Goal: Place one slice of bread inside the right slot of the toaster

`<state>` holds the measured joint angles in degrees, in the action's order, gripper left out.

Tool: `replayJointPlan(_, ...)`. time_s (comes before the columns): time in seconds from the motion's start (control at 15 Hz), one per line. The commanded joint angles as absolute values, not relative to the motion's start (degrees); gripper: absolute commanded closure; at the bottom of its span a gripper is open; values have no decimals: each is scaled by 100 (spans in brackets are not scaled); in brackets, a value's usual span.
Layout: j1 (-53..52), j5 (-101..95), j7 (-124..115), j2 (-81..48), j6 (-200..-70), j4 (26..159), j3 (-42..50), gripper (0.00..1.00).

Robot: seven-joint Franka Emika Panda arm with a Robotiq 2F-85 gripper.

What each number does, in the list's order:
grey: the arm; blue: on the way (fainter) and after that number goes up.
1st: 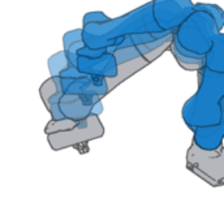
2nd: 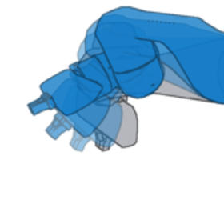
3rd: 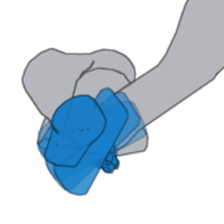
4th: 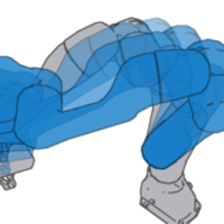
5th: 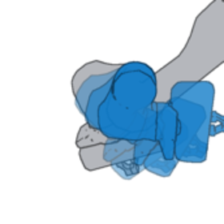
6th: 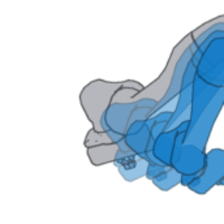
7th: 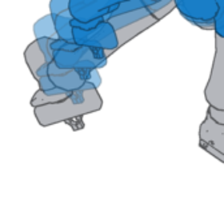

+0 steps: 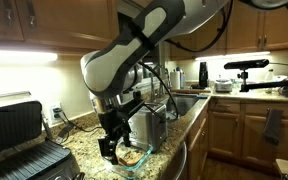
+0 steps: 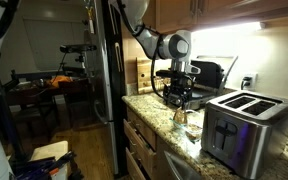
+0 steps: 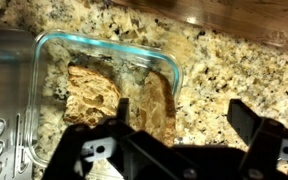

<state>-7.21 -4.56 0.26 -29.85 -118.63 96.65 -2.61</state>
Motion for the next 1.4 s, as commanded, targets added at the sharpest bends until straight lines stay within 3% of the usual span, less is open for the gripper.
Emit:
replayJointPlan(0.0, -728, -507, -170, -3143, -11595, 9365, -217, 0)
replayJointPlan(1.27, -738, -492, -286, -3942, -11045, 8284, -139, 0)
replayJointPlan(1.33, -738, -493, -283, -3953, -11039, 8259, -137, 24)
